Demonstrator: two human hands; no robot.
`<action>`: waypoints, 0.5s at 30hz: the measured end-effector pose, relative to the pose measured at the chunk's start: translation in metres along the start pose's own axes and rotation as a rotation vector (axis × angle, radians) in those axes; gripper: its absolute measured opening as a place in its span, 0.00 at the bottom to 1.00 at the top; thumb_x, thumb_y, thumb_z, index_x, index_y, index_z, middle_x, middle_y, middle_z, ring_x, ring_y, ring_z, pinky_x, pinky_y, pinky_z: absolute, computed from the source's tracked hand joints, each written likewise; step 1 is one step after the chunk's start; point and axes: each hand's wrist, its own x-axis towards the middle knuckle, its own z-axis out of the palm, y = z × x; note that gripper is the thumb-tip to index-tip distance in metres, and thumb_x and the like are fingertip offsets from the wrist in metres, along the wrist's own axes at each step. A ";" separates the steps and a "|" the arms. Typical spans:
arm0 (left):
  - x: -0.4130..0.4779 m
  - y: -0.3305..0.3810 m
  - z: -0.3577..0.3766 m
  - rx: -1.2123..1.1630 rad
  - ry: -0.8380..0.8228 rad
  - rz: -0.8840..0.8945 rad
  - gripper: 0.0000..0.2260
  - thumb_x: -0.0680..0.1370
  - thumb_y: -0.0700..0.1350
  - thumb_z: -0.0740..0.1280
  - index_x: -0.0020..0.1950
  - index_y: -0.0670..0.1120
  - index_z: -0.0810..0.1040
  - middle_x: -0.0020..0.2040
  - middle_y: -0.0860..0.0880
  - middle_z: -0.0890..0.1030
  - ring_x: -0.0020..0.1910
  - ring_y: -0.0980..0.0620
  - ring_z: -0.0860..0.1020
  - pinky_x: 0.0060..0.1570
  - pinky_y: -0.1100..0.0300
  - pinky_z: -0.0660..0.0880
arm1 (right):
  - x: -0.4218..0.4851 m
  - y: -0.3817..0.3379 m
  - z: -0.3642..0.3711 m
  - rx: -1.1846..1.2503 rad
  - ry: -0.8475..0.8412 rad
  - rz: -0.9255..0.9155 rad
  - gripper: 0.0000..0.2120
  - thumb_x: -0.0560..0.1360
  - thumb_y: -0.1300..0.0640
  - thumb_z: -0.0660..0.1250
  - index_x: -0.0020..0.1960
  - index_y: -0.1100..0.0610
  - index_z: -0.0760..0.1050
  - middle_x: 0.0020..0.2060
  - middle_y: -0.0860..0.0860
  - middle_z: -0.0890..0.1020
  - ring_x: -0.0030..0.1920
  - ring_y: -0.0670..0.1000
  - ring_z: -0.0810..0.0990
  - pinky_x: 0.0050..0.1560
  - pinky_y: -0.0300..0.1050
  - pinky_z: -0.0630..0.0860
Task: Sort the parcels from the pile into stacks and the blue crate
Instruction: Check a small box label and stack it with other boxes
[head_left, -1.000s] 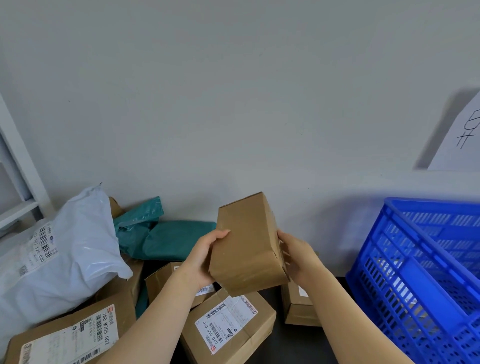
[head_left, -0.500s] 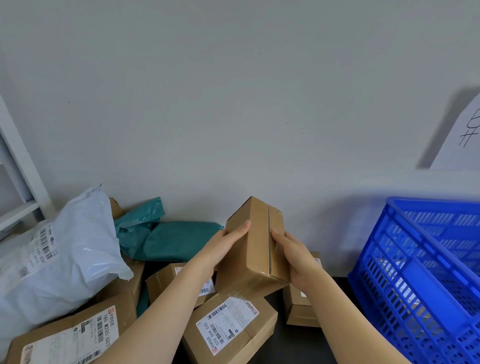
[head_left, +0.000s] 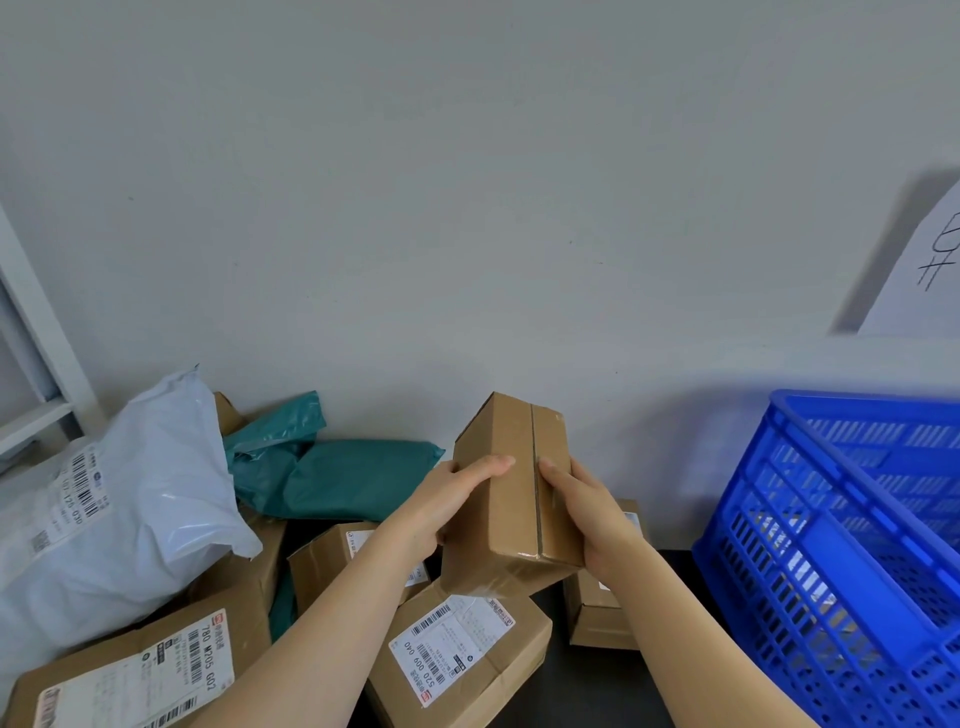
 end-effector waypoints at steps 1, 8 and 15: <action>0.001 0.000 0.000 -0.002 0.001 -0.002 0.37 0.68 0.65 0.70 0.72 0.51 0.64 0.64 0.48 0.73 0.62 0.47 0.71 0.66 0.45 0.68 | -0.001 -0.001 0.000 0.000 -0.001 -0.001 0.19 0.78 0.44 0.64 0.67 0.48 0.69 0.55 0.53 0.81 0.54 0.56 0.81 0.58 0.55 0.77; 0.000 0.002 -0.002 -0.030 0.008 -0.027 0.32 0.70 0.64 0.69 0.69 0.51 0.66 0.61 0.48 0.74 0.60 0.46 0.72 0.65 0.43 0.69 | 0.003 -0.004 0.003 -0.024 0.011 -0.009 0.20 0.78 0.43 0.63 0.68 0.48 0.69 0.54 0.52 0.81 0.53 0.55 0.81 0.57 0.54 0.78; -0.004 0.003 -0.013 -0.338 -0.136 -0.086 0.26 0.67 0.63 0.69 0.58 0.47 0.76 0.55 0.44 0.79 0.55 0.45 0.77 0.59 0.48 0.71 | 0.009 0.002 0.000 0.208 0.027 0.141 0.24 0.78 0.37 0.57 0.65 0.52 0.74 0.56 0.54 0.82 0.56 0.57 0.80 0.61 0.54 0.74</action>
